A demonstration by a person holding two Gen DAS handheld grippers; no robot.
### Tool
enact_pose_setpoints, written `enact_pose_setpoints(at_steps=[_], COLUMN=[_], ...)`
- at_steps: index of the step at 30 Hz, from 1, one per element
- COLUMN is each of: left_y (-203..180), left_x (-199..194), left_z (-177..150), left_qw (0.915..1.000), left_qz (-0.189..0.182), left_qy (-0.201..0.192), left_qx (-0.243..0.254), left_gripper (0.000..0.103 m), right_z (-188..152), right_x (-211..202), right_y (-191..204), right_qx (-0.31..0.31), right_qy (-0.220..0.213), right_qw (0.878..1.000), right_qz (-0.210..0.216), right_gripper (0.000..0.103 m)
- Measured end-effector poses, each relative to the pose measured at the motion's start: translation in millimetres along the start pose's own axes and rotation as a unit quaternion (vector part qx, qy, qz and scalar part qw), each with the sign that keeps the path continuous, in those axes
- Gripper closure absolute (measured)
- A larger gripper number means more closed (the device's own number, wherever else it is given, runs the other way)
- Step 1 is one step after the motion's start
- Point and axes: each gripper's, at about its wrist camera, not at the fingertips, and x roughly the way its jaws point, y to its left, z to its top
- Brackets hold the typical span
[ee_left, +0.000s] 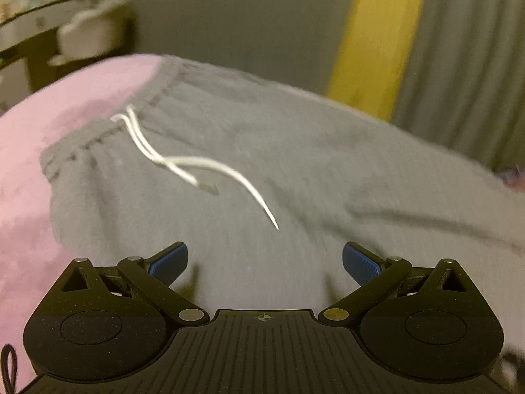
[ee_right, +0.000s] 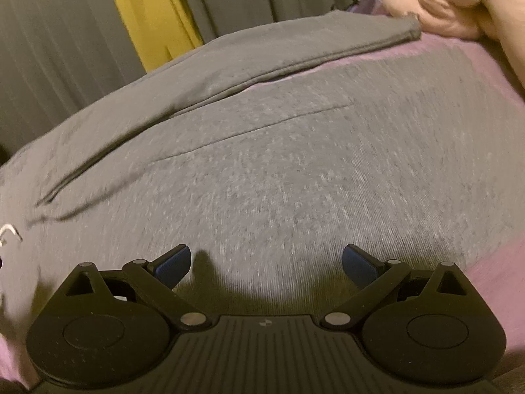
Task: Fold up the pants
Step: 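Move the right gripper to the grey pant leg cuff and grasp it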
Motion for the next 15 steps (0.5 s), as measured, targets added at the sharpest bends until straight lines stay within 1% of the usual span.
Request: enact_pose_setpoints(at_steps=[3, 5, 7, 9, 10, 12, 15], left_y=[3, 10, 17, 24, 27, 30, 32], left_x=[10, 20, 28, 35, 38, 43, 49], left_z=[8, 13, 15, 13, 12, 14, 13], left_qw=[0.9975, 0.9941, 0.9909, 0.9860, 0.9835, 0.9813, 0.9811], left_qz=[0.048, 0.078, 0.101, 0.130, 0.142, 0.154, 0.158], left_qy=[-0.047, -0.071, -0.085, -0.103, -0.111, -0.115, -0.110], left_qx=[-0.023, -0.026, -0.025, -0.018, -0.012, -0.012, -0.015], left_gripper=[0.000, 0.000, 0.000, 0.000, 0.000, 0.000, 0.000], right_z=[5, 7, 13, 34, 51, 86, 150], right_x=[7, 13, 19, 26, 29, 29, 45], right_y=[1, 9, 20, 27, 31, 39, 58], right_qx=[0.002, -0.036, -0.087, -0.112, -0.118, -0.115, -0.100], right_qy=[0.008, 0.033, 0.056, 0.101, 0.111, 0.075, 0.018], right_qw=[1.000, 0.999, 0.994, 0.988, 0.986, 0.990, 0.994], right_qz=[-0.003, -0.021, -0.040, -0.041, -0.038, -0.029, -0.031], right_gripper=[0.004, 0.004, 0.004, 0.004, 0.005, 0.005, 0.005])
